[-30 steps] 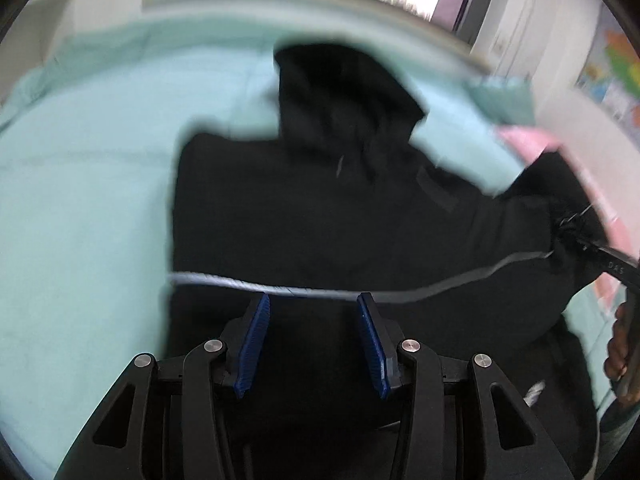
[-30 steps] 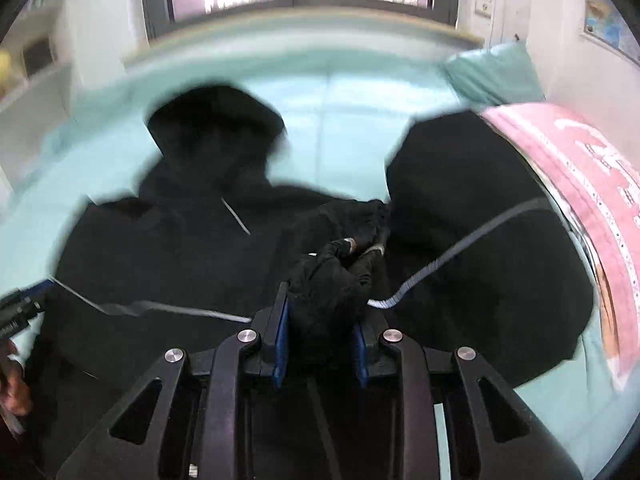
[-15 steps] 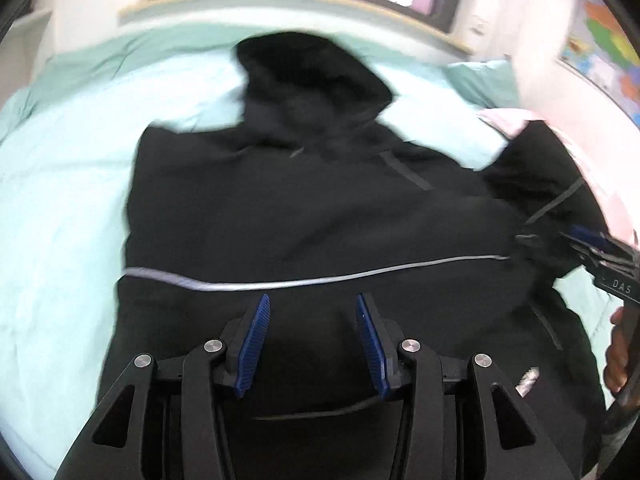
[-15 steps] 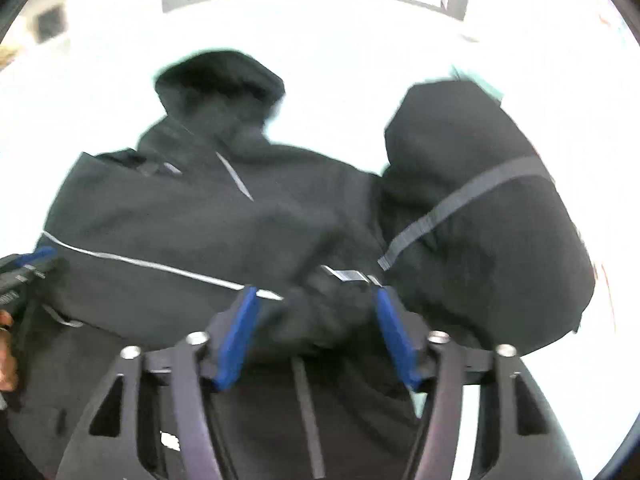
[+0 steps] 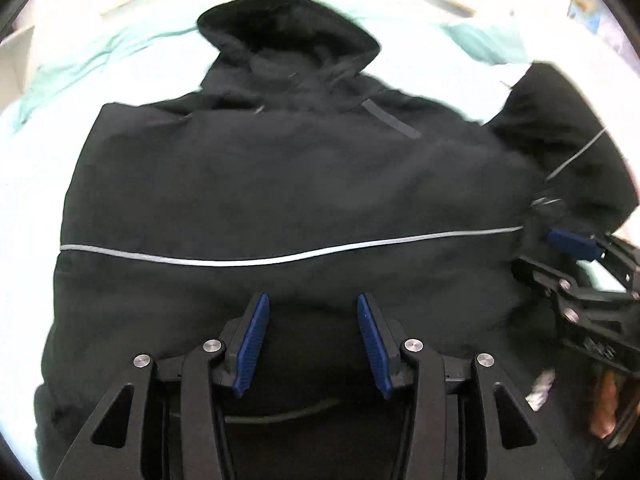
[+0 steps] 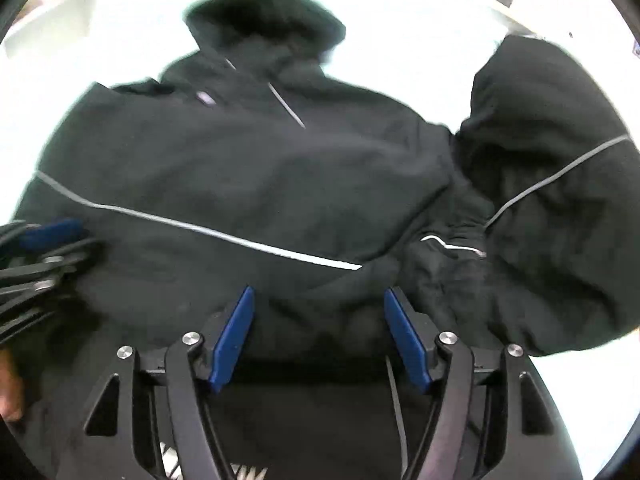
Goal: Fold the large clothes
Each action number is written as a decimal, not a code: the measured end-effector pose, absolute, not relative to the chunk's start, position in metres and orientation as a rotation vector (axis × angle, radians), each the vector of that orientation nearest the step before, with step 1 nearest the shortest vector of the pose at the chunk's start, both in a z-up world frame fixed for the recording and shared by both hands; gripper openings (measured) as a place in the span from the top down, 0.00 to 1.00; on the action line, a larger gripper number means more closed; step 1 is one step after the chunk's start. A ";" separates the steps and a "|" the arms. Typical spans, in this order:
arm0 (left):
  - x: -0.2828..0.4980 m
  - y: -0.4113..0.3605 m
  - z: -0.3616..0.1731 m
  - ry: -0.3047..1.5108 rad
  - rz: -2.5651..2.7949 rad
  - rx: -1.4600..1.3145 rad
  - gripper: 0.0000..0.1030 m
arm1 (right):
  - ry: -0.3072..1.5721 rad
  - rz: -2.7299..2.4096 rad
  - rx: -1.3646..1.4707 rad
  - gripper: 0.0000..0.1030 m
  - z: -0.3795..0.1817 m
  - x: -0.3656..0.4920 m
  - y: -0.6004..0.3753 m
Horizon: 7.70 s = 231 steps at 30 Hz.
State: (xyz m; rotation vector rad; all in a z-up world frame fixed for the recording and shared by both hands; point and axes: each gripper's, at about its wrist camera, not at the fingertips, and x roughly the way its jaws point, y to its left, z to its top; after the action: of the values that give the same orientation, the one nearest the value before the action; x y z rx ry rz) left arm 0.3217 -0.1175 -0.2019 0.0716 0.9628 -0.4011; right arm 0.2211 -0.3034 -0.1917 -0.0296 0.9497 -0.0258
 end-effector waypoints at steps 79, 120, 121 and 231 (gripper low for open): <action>0.287 -0.283 -0.178 0.884 -0.681 0.050 0.41 | 0.625 -0.386 0.710 0.83 -0.141 0.075 -0.731; 0.276 0.084 -0.162 0.894 -0.379 -0.250 0.41 | 0.982 0.195 -0.099 0.67 -0.198 0.313 -0.080; 0.279 0.081 -0.161 0.896 -0.386 -0.256 0.41 | 0.991 0.212 -0.095 0.57 -0.196 0.312 -0.080; 0.195 -0.029 -0.055 0.680 -0.361 -0.015 0.40 | 0.776 -0.001 0.322 0.20 -0.081 0.105 -0.255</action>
State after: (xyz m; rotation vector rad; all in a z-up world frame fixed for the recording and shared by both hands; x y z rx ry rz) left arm 0.1953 -0.0288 -0.0545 -0.0154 0.6800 -0.3607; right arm 0.1051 -0.2545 -0.0809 0.3220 0.7761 -0.0010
